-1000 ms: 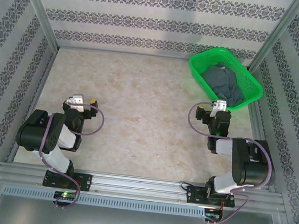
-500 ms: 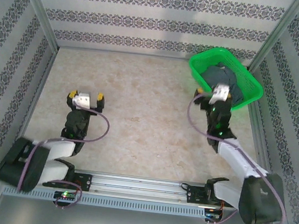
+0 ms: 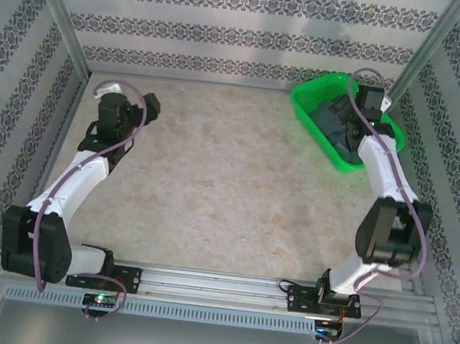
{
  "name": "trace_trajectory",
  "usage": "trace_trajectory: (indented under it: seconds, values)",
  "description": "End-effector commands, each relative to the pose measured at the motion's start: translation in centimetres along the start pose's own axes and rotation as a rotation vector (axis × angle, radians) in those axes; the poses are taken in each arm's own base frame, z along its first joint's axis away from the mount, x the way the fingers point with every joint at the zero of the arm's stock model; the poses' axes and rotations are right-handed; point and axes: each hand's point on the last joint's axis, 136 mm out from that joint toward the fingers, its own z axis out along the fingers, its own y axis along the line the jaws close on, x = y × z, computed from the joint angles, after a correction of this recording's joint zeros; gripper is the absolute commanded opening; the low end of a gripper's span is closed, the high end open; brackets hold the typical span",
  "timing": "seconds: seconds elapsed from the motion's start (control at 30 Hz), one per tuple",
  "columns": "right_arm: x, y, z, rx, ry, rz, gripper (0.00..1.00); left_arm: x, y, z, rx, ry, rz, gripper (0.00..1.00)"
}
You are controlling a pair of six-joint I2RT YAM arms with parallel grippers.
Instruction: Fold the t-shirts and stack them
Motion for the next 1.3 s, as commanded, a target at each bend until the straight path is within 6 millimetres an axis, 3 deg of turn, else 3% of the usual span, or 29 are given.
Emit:
trace_trajectory:
  seconds: [0.0, 0.23, 0.37, 0.43, 0.53, 0.63, 0.7, 0.8, 0.87, 1.03, 1.13, 1.2, 1.27]
  values:
    - [2.8, -2.8, 2.2, 0.129, 0.175, 0.037, 0.91, 4.9, -3.5, -1.7, 0.09, 0.242, 0.042, 1.0]
    - [5.7, -2.0, 9.3, 0.111, 0.339, -0.02, 0.82, 8.1, -8.1, -3.7, 0.219, 0.334, 0.06, 1.0]
    - [7.6, -2.6, 12.2, 0.13, 0.41, 0.01, 0.8, 8.9, -9.0, -4.5, 0.242, 0.357, 0.048, 0.96]
    - [8.0, -2.3, 13.2, 0.113, 0.421, 0.028, 0.75, 8.9, -9.3, -4.8, 0.257, 0.353, 0.047, 0.91]
    - [7.8, -1.3, 14.0, 0.054, 0.425, 0.051, 0.46, 8.8, -9.8, -5.1, 0.278, 0.348, 0.044, 0.84]
    - [5.6, -0.3, 12.7, 0.023, 0.343, 0.042, 0.04, 8.3, -10.3, -5.4, 0.299, 0.335, 0.032, 0.77]
    - [2.9, 0.7, 10.5, -0.01, 0.23, 0.028, 0.0, 8.1, -10.5, -5.6, 0.311, 0.33, 0.03, 0.73]
    - [-1.7, 2.7, 5.2, -0.055, 0.037, -0.016, 0.0, 7.8, -11.0, -5.8, 0.33, 0.325, 0.027, 0.69]
    - [-5.2, 4.4, 0.0, -0.099, -0.116, -0.042, 0.0, 7.8, -11.1, -5.7, 0.334, 0.319, 0.027, 0.67]
    - [-11.2, 8.2, -13.8, -0.221, -0.395, -0.061, 0.0, 7.4, -11.0, -5.4, 0.314, 0.293, 0.015, 0.61]
    - [-12.7, 11.3, -21.9, -0.321, -0.527, -0.096, 0.0, 6.6, -10.7, -5.3, 0.286, 0.258, 0.017, 0.6]
    - [-12.2, 13.8, -26.2, -0.395, -0.571, -0.13, 0.0, 5.8, -10.3, -5.5, 0.255, 0.229, 0.019, 0.6]
    - [-10.4, 16.6, -29.3, -0.466, -0.584, -0.172, 0.0, 4.9, -9.2, -5.8, 0.194, 0.193, 0.02, 0.6]
